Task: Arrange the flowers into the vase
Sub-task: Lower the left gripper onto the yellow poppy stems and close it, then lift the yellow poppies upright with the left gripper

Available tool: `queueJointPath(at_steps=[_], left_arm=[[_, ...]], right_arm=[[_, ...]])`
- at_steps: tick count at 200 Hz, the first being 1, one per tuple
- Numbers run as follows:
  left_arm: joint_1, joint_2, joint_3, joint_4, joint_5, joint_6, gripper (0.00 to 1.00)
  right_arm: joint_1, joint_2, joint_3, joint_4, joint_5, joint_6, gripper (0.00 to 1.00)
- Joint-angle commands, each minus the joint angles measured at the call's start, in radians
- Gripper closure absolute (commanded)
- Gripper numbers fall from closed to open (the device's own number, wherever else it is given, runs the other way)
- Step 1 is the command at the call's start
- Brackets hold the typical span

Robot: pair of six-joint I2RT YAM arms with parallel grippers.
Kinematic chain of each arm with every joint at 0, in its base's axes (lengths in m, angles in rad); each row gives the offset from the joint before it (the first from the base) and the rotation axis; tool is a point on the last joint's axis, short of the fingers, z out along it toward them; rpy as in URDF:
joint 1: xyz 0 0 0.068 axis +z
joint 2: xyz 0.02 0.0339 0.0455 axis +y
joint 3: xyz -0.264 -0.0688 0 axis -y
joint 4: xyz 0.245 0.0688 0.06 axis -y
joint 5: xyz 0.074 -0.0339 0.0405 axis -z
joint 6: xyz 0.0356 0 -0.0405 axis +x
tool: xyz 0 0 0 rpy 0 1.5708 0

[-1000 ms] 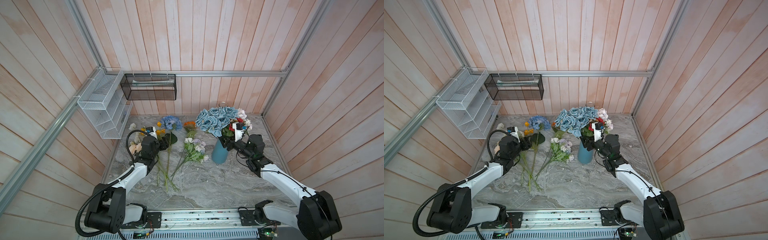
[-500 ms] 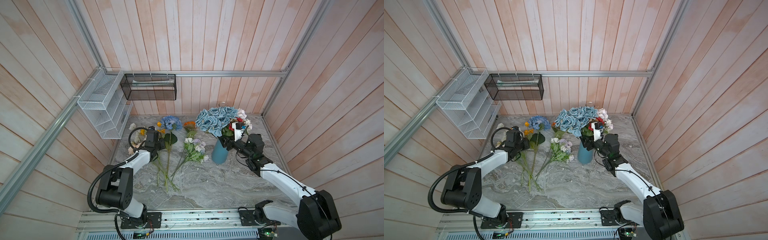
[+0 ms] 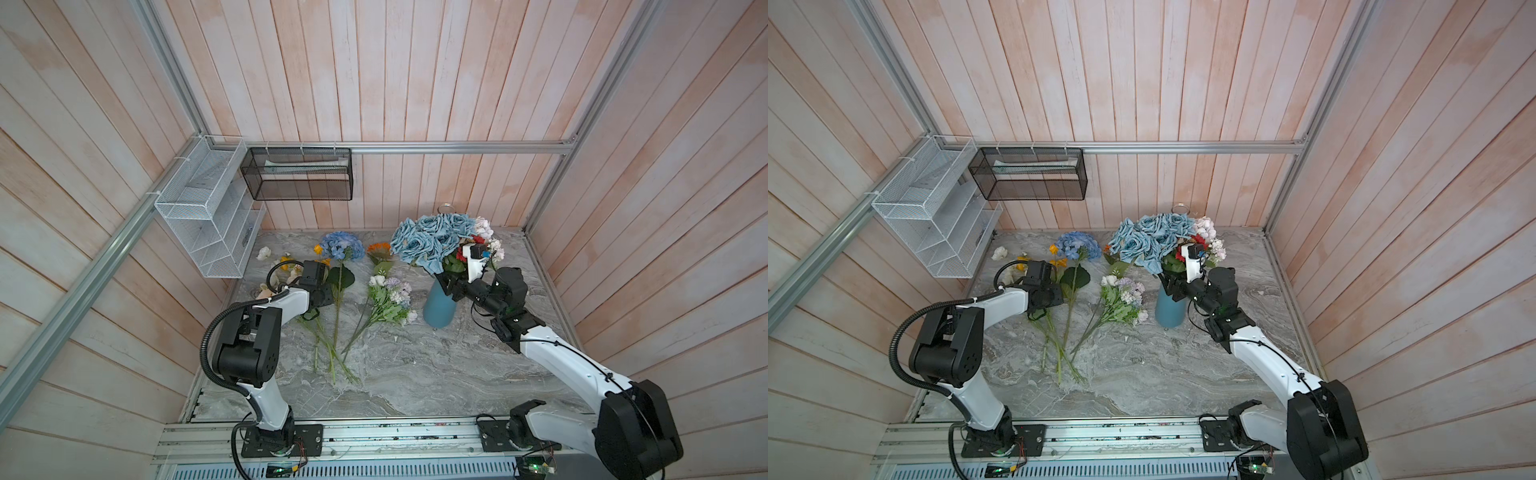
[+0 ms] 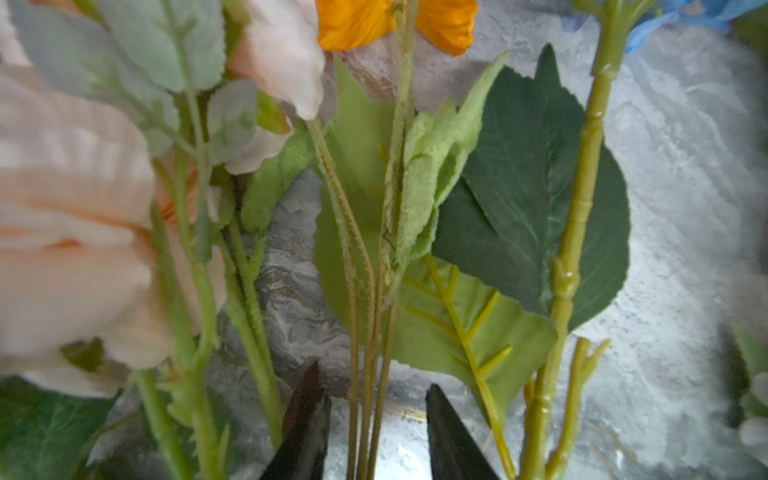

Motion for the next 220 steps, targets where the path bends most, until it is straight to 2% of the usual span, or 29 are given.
queueJointPath(at_steps=[1,42,77,114,151,220], left_arm=[[0.003,0.033,0.039,-0.045,-0.021,0.017,0.66],[-0.001,0.054,0.064,-0.050,-0.017,0.022,0.81],[-0.011,0.050,0.066,-0.051,-0.019,0.025,1.00],[-0.032,-0.022,0.065,-0.034,-0.029,0.015,1.00],[-0.039,-0.180,0.015,0.061,0.003,-0.024,1.00],[-0.041,-0.499,-0.240,0.522,0.152,-0.064,1.00]], right_arm=[[0.009,-0.004,0.031,-0.014,0.020,-0.018,0.42],[0.009,-0.011,0.033,-0.019,0.025,-0.026,0.42],[0.010,-0.018,0.033,-0.022,0.033,-0.036,0.42],[0.011,-0.016,0.034,-0.031,0.035,-0.039,0.42],[0.011,-0.020,0.031,-0.033,0.040,-0.039,0.42],[0.017,-0.024,0.031,-0.030,0.048,-0.036,0.42]])
